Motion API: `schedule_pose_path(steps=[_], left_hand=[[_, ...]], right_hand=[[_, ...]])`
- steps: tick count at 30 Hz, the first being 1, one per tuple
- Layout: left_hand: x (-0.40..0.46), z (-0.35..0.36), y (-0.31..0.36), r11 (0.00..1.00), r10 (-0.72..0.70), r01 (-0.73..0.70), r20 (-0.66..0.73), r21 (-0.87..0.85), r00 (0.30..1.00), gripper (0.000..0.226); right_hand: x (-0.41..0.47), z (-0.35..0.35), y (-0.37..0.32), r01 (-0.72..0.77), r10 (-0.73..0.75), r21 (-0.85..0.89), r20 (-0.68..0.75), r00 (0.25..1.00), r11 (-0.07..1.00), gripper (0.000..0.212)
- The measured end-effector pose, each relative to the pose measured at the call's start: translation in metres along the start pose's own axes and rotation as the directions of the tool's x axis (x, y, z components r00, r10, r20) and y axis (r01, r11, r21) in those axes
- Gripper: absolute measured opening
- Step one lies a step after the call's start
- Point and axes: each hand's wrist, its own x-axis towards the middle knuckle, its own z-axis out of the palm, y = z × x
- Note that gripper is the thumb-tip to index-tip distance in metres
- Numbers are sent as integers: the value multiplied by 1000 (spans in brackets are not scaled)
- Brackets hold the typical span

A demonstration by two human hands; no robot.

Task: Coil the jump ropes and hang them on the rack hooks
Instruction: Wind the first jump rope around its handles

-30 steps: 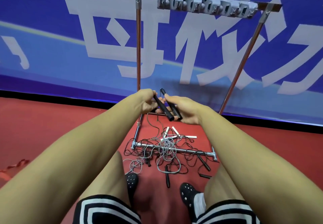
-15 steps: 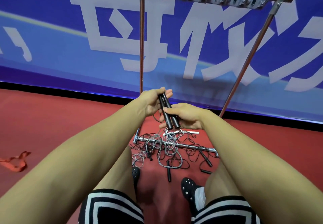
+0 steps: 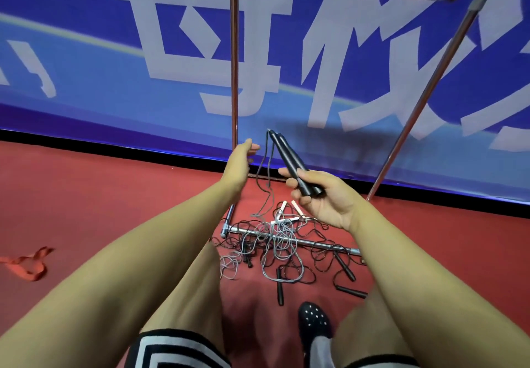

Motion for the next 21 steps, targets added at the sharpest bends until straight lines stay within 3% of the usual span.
schedule_pose_path(steps=[3,5,10,14,19,21], left_hand=[[0,18,-24,996,-68,79,240,-34,968,49],[0,32,-41,995,-93,102,313,-13,945,55],[8,43,-77,992,-122,127,396,13,910,47],[19,34,-98,976,-101,-2,461,218,881,46],[26,24,-113,920,-247,50,478,388,843,36],[28,23,-117,863,-254,-6,444,505,859,36]], right_hand=[[2,-6,-5,11,-11,10,-2,1000,1000,36],[8,-13,-7,34,-33,72,-15,999,997,34],[29,-42,-8,162,-128,290,-133,983,943,43],[50,-70,5,256,-144,433,-276,950,864,29],[70,-103,8,409,-187,511,-429,883,756,20],[74,-119,6,440,-167,467,-516,840,767,16]])
